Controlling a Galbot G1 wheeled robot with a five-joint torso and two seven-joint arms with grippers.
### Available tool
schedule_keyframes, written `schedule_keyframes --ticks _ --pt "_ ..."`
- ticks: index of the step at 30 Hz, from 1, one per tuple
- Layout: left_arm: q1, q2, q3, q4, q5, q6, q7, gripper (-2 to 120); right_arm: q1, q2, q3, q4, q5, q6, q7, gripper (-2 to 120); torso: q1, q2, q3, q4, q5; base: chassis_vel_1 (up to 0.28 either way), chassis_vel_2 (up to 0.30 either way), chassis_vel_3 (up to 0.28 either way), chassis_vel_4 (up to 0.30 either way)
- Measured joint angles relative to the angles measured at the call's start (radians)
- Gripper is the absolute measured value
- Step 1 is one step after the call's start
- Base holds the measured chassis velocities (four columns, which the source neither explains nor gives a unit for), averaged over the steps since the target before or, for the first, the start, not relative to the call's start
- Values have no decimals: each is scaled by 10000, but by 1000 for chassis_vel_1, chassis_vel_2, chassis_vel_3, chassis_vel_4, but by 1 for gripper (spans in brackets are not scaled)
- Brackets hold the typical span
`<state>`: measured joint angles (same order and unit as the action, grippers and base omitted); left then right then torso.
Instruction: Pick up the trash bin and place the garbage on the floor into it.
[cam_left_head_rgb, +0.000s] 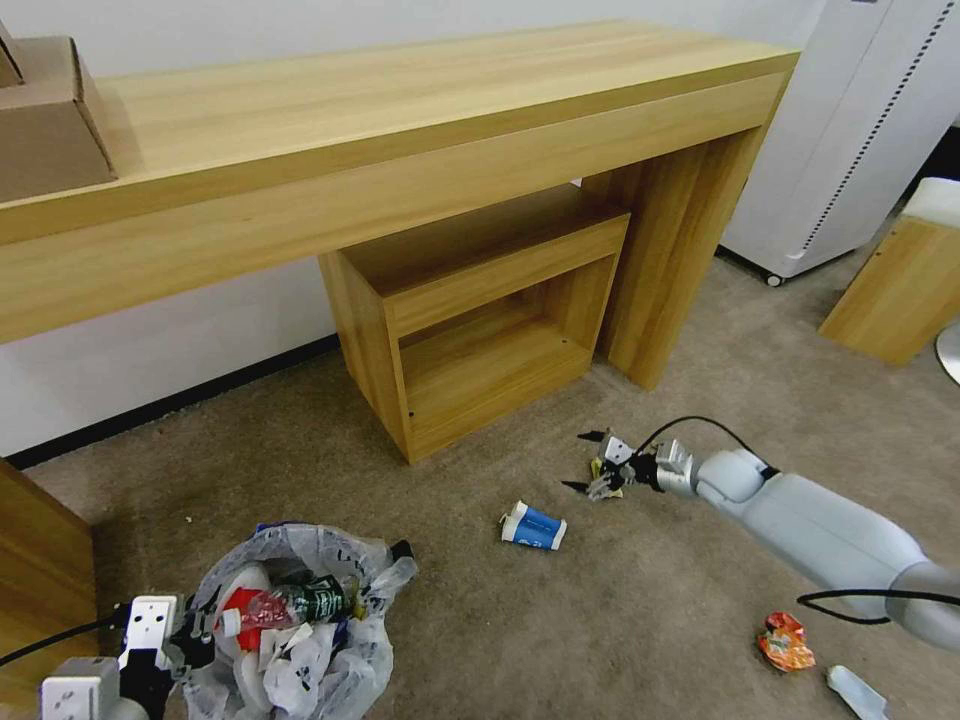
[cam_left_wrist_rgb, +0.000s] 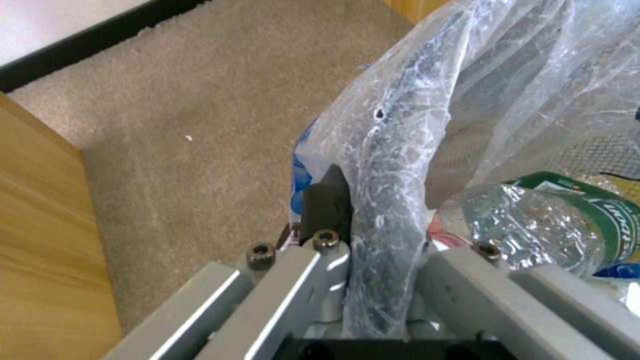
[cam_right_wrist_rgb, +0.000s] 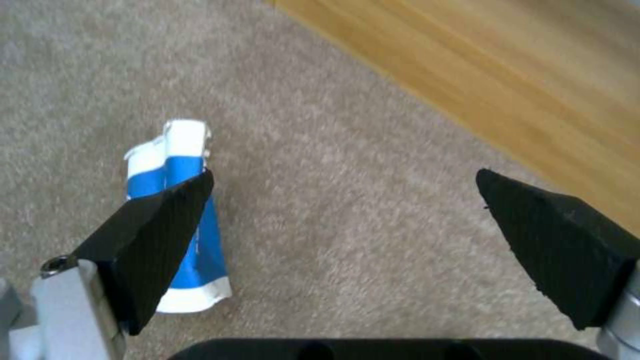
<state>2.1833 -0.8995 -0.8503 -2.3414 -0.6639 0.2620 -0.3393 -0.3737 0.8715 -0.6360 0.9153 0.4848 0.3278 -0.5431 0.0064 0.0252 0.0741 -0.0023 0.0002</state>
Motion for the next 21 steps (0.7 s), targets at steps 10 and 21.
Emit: schedule_keyframes --ticks 10,21 --pt "69 -44 -89 4 198 90 93 0 -468 770 373 -954 -819 522 605 100 0 0 0 0 -1 0 0 0 0" --pt "109 -149 25 37 271 45 84 0 -359 1281 341 -1359 -832 626 442 100 0 0 0 3 -3 0 0 0 0"
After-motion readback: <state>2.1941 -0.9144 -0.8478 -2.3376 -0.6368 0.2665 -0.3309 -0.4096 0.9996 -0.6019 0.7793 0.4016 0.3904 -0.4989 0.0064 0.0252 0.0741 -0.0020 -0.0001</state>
